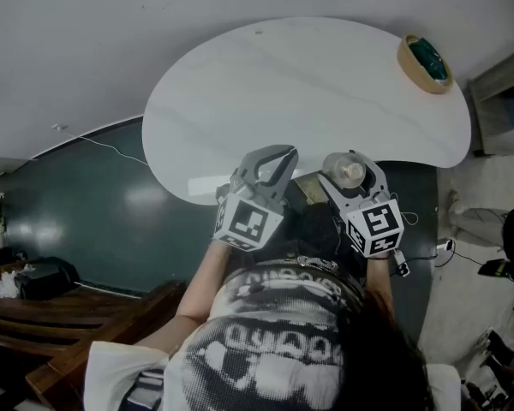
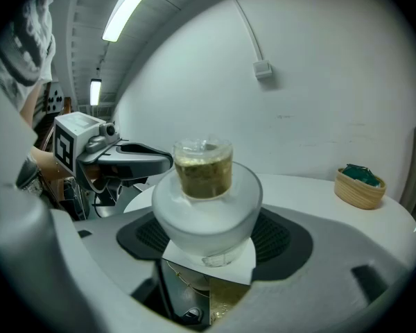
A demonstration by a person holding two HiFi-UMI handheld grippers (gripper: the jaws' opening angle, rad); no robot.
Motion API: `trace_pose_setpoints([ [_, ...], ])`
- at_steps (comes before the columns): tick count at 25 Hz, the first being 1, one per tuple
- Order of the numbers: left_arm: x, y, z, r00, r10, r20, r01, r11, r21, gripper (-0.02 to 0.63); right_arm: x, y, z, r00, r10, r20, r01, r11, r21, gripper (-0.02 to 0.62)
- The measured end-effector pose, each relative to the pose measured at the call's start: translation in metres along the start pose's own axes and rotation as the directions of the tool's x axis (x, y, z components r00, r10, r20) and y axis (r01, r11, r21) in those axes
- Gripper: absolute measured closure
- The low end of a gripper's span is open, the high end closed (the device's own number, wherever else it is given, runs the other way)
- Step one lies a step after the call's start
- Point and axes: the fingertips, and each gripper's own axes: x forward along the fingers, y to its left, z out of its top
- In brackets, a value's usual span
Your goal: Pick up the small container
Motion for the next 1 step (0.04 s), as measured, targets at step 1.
trace_pose_setpoints([
  [1, 0.001, -0.0006, -0.0005, 1.0, 0.0, 0.0, 0.0, 1.0, 0.0, 0.595, 0.0, -0.0008, 0.0001, 1.0, 0.0, 0.0, 0.0, 1.0, 0.0, 0.267],
])
